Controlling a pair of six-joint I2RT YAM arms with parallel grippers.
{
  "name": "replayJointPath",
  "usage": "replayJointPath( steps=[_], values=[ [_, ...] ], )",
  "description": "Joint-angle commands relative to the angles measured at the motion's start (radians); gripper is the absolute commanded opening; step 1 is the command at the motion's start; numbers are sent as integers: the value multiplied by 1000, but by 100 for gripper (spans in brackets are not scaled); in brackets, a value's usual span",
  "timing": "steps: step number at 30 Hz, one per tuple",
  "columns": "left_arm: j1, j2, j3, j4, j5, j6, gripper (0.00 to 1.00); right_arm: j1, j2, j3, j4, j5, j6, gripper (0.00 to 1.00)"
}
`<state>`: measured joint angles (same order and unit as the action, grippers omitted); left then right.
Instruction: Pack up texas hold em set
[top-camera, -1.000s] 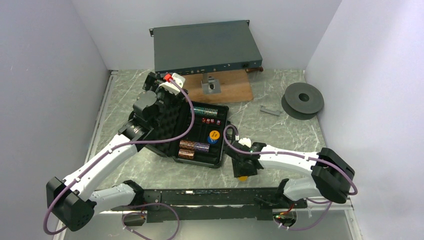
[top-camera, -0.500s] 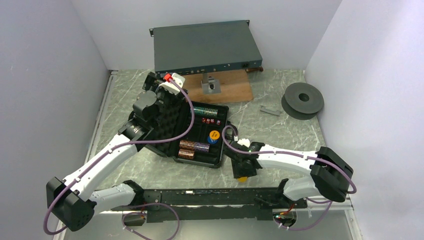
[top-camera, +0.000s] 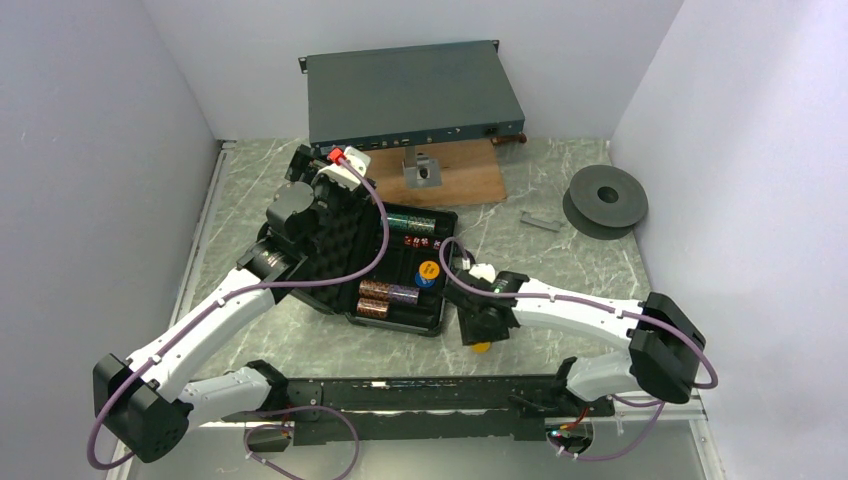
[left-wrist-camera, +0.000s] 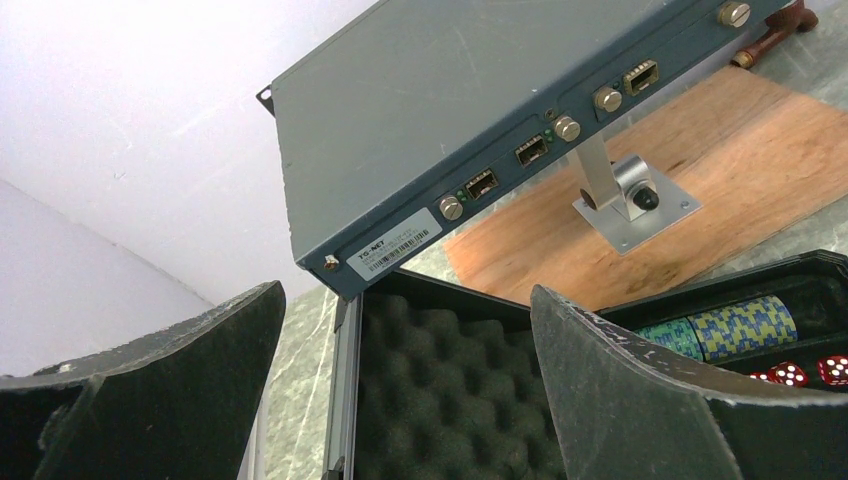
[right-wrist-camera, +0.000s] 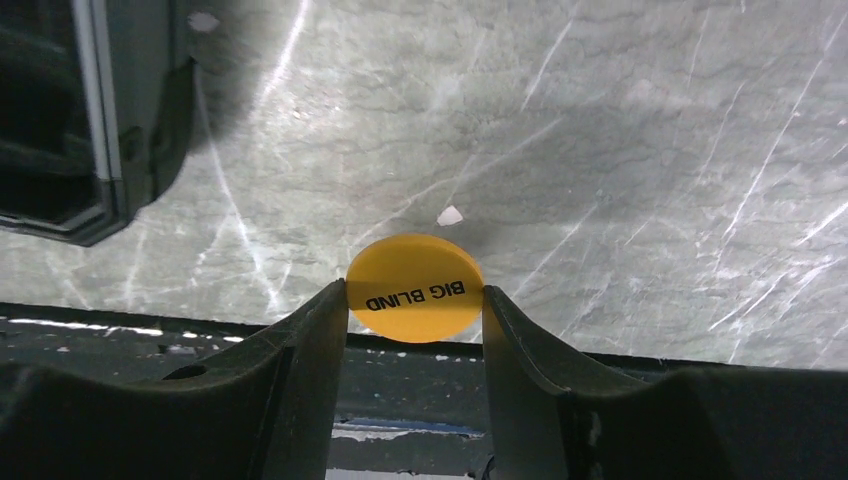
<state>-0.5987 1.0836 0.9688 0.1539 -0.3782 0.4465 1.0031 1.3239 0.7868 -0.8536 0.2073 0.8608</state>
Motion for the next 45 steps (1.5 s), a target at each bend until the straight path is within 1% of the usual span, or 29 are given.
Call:
replayJointPath(
  steps=[1,8,22,28,36,45],
  values=[
    [5,-18,-3,47,14,-18,100,0,26,99,-57,52,-32,39],
    [5,-19,-4,50,11,-14,100,-7,27,201,-107,90,-59,39],
    [7,-28,-13,66,-5,1,100,-70,-5,309,-165,128,-118,39],
    [7,-30,-18,72,-14,11,100,-108,-21,358,-141,120,-148,39],
    [7,-34,-19,73,-11,12,100,-130,75,485,-95,104,-195,38],
    [7,-31,-16,68,-4,-2,100,-133,227,627,32,27,-230,38]
  ],
)
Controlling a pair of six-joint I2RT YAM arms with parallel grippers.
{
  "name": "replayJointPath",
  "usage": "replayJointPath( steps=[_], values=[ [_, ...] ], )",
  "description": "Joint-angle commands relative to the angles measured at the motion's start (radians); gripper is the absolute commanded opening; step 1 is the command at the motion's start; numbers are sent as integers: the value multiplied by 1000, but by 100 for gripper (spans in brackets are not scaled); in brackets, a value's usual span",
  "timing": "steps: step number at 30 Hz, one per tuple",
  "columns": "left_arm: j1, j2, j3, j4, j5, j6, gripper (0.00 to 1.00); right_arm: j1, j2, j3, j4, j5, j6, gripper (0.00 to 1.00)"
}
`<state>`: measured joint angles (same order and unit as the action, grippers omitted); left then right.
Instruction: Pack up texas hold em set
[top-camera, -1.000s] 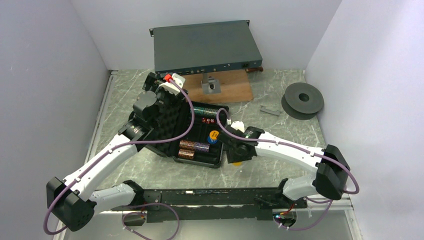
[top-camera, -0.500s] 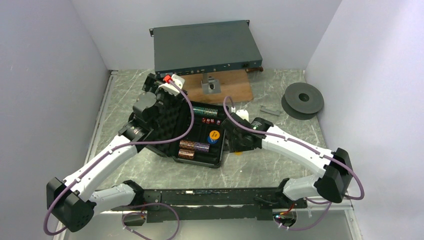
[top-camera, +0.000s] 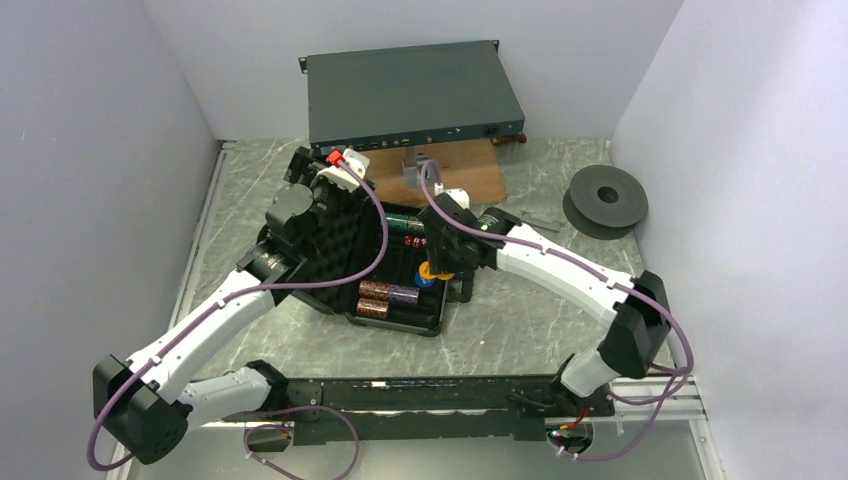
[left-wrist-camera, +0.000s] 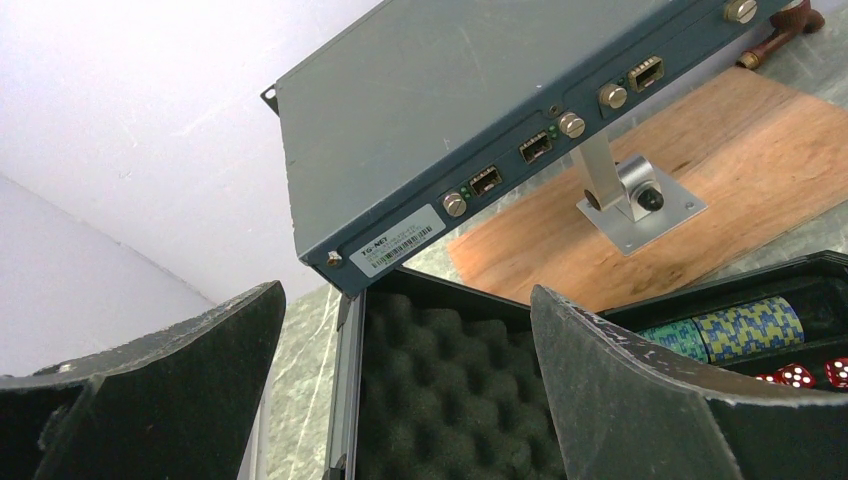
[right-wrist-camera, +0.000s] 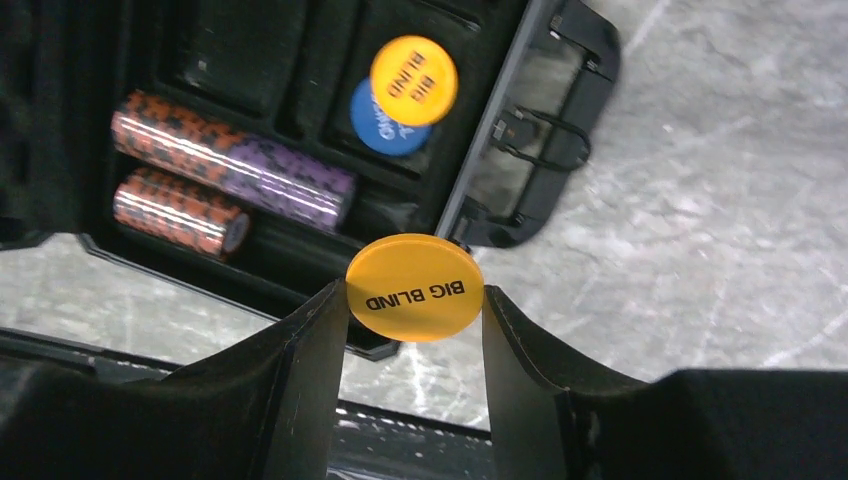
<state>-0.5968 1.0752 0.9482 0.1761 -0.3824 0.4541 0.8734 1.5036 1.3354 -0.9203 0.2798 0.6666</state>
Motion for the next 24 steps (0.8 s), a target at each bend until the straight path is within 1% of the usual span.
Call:
replayJointPath(
  steps=[1,5,10,19,24],
  values=[
    [5,-25,4,47,0,-9,100,-4,63,90,121,-62,-41,38],
    [6,-29,4,48,-3,-10,100,-4,140,146,193,-118,-58,39],
    [9,-37,4,47,-1,-15,100,-4,244,220,239,-142,-102,39],
    [20,-52,3,49,3,-18,100,-4,401,285,321,-117,-210,38],
    [22,-54,1,52,0,-12,100,-4,466,304,381,-132,-251,38]
  ],
)
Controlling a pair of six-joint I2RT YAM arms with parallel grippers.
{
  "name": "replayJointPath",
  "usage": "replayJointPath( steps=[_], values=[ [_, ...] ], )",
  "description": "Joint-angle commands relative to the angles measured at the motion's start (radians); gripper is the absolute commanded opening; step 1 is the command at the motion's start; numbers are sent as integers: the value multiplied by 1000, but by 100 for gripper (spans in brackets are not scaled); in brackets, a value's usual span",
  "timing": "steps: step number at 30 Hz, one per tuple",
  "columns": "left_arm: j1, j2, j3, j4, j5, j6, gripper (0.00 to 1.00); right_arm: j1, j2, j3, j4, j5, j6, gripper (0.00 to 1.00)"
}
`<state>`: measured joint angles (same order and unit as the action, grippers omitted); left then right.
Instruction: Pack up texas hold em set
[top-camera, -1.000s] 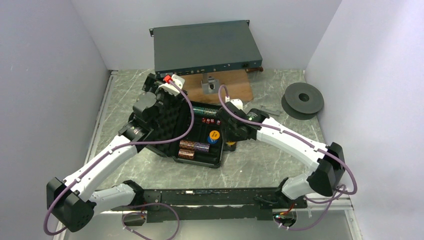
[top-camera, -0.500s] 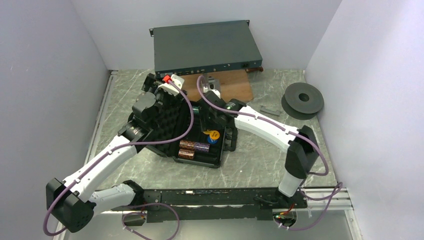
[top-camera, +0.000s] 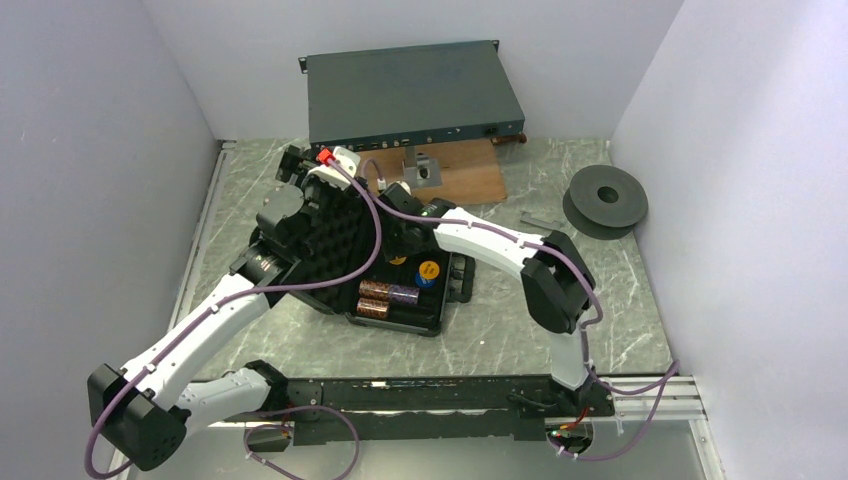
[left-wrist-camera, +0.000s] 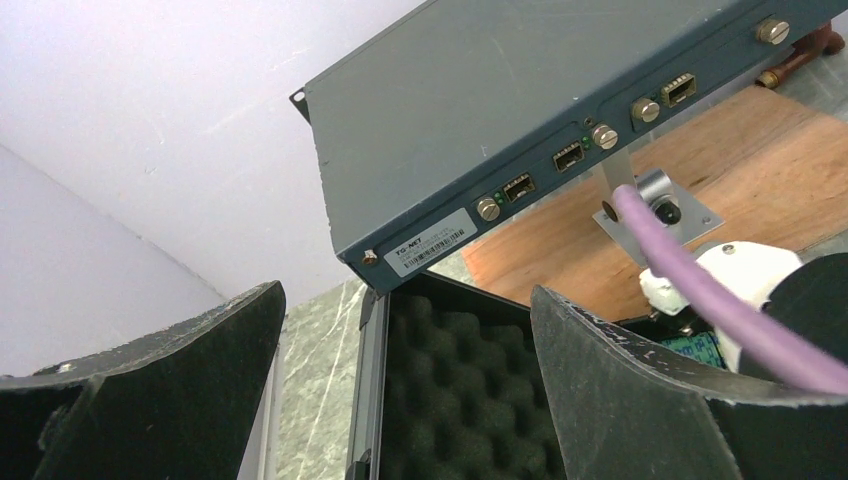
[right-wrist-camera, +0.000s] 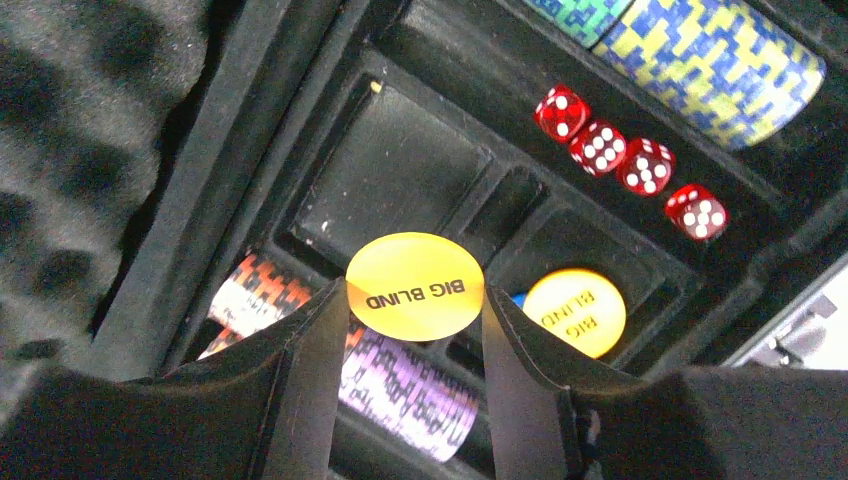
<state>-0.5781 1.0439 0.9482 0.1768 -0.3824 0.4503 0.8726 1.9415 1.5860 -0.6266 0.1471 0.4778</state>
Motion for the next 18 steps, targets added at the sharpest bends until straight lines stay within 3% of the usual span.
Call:
replayJointPath(
  steps=[1,18],
  values=[
    [3,-24,1,50,-1,-8,100,-3,37,55,99,-2,-70,38],
    [35,-34,-2,47,29,-37,100,0,119,62,212,-32,-161,37]
  ],
)
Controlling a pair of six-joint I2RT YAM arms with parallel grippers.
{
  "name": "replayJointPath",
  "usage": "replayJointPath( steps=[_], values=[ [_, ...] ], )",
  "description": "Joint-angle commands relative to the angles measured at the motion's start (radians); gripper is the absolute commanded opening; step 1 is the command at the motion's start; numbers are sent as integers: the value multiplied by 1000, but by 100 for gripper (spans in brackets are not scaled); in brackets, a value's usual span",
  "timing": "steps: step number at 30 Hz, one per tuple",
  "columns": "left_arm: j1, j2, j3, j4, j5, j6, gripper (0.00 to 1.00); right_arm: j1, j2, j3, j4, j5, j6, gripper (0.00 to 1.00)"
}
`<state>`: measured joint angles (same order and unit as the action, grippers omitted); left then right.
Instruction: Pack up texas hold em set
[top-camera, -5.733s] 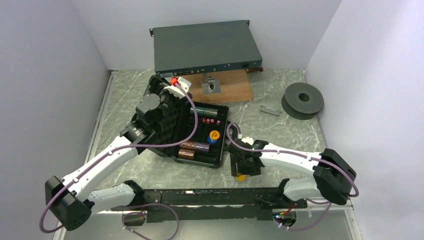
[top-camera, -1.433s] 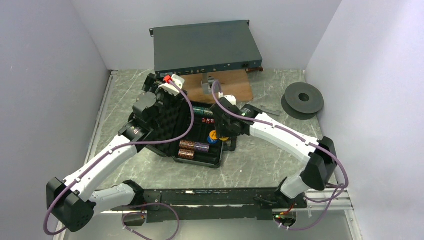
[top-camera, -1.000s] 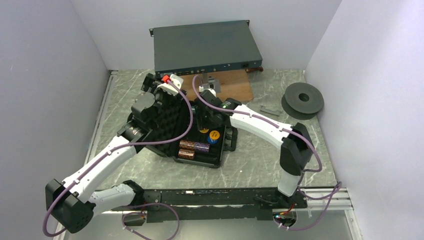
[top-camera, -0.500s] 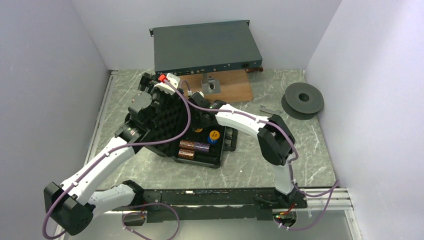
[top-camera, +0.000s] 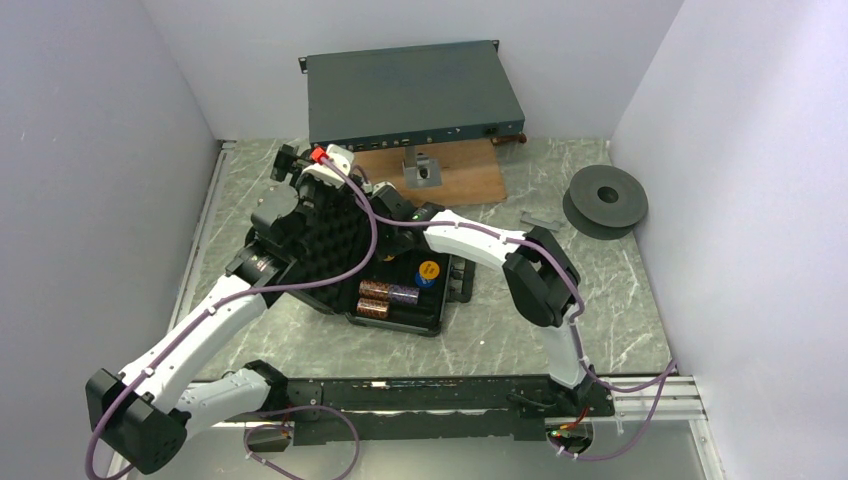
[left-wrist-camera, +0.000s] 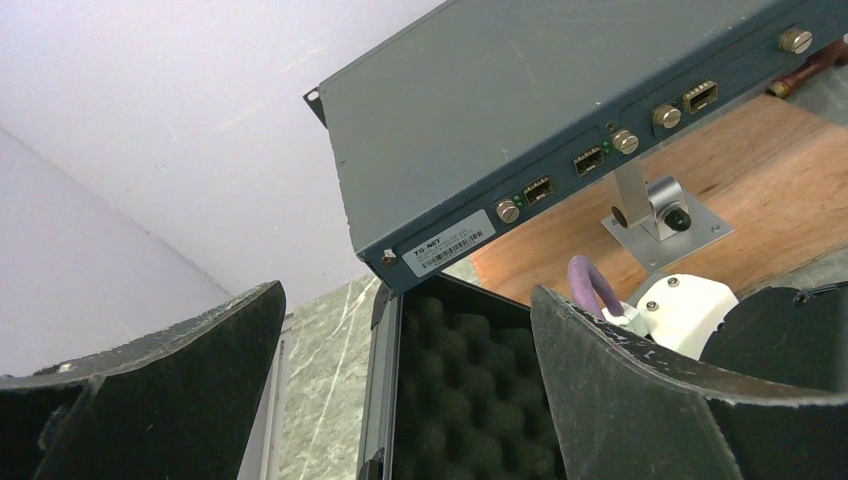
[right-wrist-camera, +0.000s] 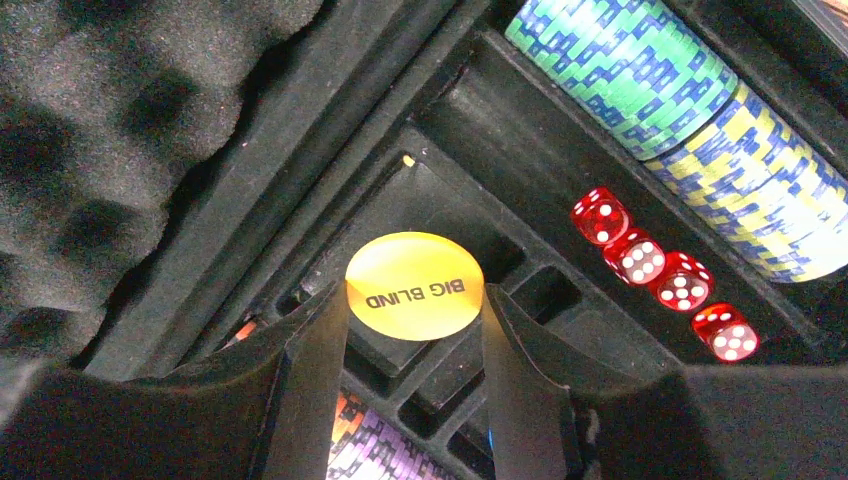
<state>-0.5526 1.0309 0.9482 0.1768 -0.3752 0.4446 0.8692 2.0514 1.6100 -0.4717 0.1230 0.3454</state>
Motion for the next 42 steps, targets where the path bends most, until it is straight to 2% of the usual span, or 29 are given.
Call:
replayJointPath(
  steps=[1,6,9,13,16,23,31,42],
  values=[
    [10,-19,-2,46,23,-33,100,5,10,35,63,-9,-31,38],
    [14,-12,-2,43,29,-36,100,5,16,30,69,-23,-32,43],
    [17,-11,-2,43,32,-41,100,4,18,20,79,-35,-35,51],
    [19,-9,-2,41,35,-44,100,5,17,9,90,-53,-42,67],
    [19,-8,-2,41,36,-44,100,5,13,5,91,-55,-44,73],
    [19,-10,-2,41,34,-42,100,12,-32,-13,82,-48,-34,74],
    [19,-16,-4,43,40,-55,100,31,-158,-67,68,-15,-19,75],
    [20,-78,-60,119,83,-50,100,34,-300,-184,55,13,29,76]
  ],
)
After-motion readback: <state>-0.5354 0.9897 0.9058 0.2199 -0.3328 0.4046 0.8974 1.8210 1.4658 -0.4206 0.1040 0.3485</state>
